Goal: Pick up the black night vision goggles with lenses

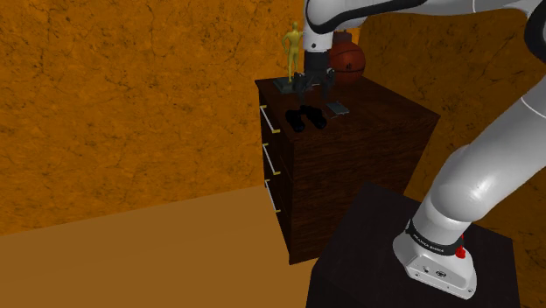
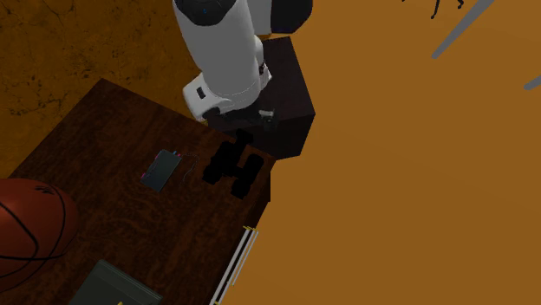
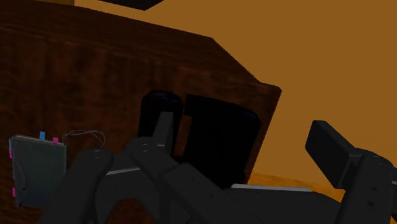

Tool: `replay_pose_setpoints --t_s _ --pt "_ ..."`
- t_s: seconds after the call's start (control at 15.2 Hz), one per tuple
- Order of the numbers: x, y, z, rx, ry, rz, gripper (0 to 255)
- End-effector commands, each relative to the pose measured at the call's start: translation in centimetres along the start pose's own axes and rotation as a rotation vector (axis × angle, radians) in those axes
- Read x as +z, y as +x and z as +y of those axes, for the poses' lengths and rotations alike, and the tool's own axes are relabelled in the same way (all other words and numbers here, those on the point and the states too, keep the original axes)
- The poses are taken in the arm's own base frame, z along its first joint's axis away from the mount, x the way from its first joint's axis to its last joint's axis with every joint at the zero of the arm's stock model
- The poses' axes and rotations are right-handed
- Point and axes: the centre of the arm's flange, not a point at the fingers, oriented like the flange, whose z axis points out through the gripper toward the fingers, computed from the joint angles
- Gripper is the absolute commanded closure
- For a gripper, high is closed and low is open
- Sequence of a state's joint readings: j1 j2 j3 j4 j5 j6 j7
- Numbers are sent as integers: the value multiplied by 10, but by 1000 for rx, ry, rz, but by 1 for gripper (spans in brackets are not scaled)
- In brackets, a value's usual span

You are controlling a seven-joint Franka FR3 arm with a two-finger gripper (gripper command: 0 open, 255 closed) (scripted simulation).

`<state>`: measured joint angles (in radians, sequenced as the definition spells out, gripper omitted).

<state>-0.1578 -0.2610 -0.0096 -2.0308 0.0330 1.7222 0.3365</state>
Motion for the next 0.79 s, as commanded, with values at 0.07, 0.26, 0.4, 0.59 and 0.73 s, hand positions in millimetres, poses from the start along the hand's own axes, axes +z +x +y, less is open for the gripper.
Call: replay_pose_setpoints --t_s 0.07,0.26,0.4,0.59,0.73 --pt "8 38 10 79 -8 -2 0" --pt "16 70 22 148 -14 -4 0" --pt "26 70 22 148 -14 -4 0" --pt "42 71 22 148 -14 -4 0" --pt "52 72 22 148 -14 -4 0"
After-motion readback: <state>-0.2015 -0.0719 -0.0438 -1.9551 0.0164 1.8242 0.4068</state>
